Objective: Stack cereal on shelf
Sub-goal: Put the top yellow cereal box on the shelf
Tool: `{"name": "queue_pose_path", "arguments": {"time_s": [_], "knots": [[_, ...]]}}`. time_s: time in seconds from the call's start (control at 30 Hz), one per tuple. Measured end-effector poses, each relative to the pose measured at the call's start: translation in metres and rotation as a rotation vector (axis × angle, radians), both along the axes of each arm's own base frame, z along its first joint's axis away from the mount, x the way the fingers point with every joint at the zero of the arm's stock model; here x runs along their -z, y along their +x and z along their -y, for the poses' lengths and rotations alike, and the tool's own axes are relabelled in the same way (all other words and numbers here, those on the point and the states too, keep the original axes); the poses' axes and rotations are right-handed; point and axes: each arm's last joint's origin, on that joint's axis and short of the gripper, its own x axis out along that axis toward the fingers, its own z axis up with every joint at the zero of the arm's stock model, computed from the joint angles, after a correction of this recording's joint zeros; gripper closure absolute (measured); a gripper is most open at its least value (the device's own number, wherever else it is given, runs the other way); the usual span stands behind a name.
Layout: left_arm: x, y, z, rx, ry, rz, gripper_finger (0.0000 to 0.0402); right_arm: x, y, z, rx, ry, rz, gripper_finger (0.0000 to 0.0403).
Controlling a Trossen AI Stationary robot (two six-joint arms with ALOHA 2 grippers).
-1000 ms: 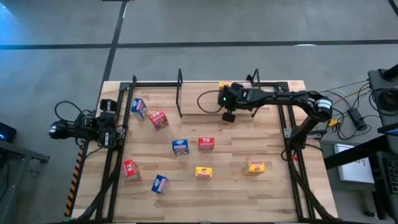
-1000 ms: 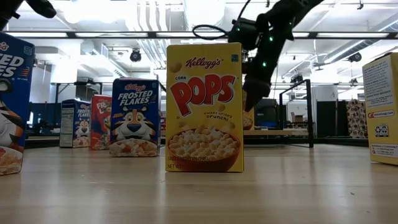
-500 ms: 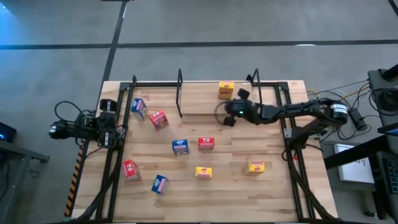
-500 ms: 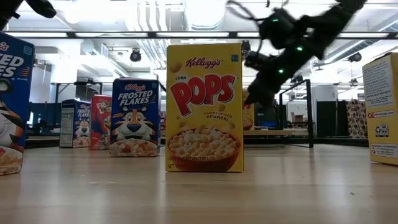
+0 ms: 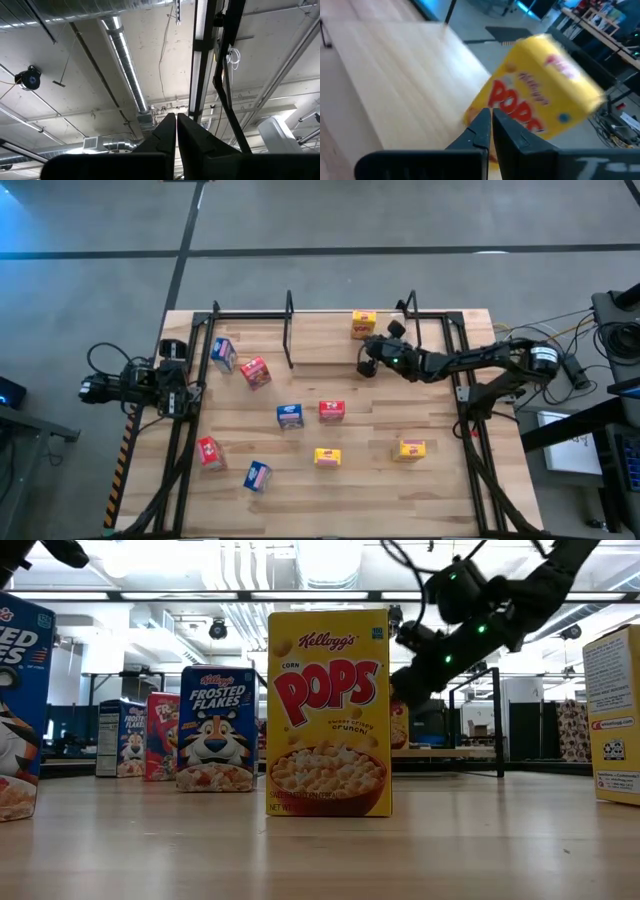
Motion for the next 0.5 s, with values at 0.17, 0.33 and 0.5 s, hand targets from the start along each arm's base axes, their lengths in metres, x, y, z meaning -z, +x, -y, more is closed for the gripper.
{"name": "queue_pose_path", "arguments": {"time_s": [0.17, 0.33, 0.5], "knots": [[0.0, 0.0, -0.001, -0.014, -0.021, -0.005, 0.0401, 0.017, 0.013, 0.005, 0.045, -0.003, -0.072, 0.0394], [0.0, 0.001, -0.001, -0.019, -0.029, -0.011, 0.0401, 0.026, 0.022, 0.009, 0.07, -0.013, -0.115, 0.0394], [0.0, 0.001, -0.001, -0.019, -0.029, -0.011, 0.0401, 0.031, 0.025, 0.011, 0.109, -0.03, -0.14, 0.0394]]}}
